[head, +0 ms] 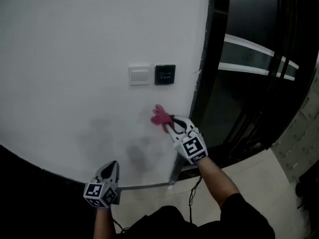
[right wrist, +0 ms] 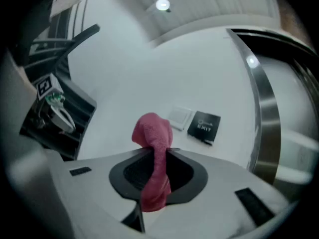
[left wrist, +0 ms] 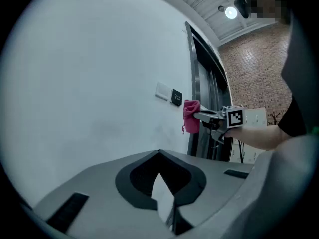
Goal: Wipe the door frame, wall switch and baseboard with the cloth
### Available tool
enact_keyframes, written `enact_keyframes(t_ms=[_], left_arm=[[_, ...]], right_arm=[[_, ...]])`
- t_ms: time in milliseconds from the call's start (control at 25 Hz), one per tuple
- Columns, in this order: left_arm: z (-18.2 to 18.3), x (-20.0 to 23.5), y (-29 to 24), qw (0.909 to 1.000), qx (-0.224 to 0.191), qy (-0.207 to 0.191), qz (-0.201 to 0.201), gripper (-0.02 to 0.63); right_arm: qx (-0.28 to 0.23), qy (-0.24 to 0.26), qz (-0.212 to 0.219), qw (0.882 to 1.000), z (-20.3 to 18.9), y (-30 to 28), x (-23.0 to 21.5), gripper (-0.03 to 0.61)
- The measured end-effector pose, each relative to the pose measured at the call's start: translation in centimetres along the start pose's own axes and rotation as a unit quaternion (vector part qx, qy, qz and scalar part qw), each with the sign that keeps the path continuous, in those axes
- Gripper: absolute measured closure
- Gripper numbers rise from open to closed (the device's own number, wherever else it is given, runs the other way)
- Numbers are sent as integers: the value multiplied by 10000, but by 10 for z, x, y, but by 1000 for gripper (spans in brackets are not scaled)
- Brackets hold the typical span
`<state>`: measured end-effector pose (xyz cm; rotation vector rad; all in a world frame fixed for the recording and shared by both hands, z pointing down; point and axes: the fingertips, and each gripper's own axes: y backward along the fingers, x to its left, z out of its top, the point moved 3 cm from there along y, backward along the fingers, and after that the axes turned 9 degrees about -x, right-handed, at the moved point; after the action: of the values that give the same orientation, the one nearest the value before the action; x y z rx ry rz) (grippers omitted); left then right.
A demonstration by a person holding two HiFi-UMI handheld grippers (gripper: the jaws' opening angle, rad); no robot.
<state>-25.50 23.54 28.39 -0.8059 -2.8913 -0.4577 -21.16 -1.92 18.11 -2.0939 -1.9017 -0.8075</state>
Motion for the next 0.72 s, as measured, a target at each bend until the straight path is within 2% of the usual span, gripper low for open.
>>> enact_keyframes(t_ms=[120,320,400,480,560,640,720], left_arm=[[4,-3,1,10000,49,60,-60,614],[1,-7,-3,9996,216,-74,-141,614],[-1,-9,-3,9996,205,-39,-186,614],[-3,-8,-3,9996,229,-62,-177,614],[-5,-8,-4,9995,241,-57,-181,614],[-7,-8,-3,9995,239,-30,-193,614],[-8,-7,-1,9994,284,-68,-162,614]], right_arm=[[118,1273,-45,9918,25,-26,-27,517],[-33,2490,-458,9674,71,-59,-64,517],[-47,3145,-514,9479,82,-69,-73,517],[3,3855,-502,9213,88,-81,-78,517],[22,4349,-546,8988,91,-89,-82,517],[16,4616,-657,8847,94,-94,-88,517],[49,4673,-793,8805,94,-97,-95,517]])
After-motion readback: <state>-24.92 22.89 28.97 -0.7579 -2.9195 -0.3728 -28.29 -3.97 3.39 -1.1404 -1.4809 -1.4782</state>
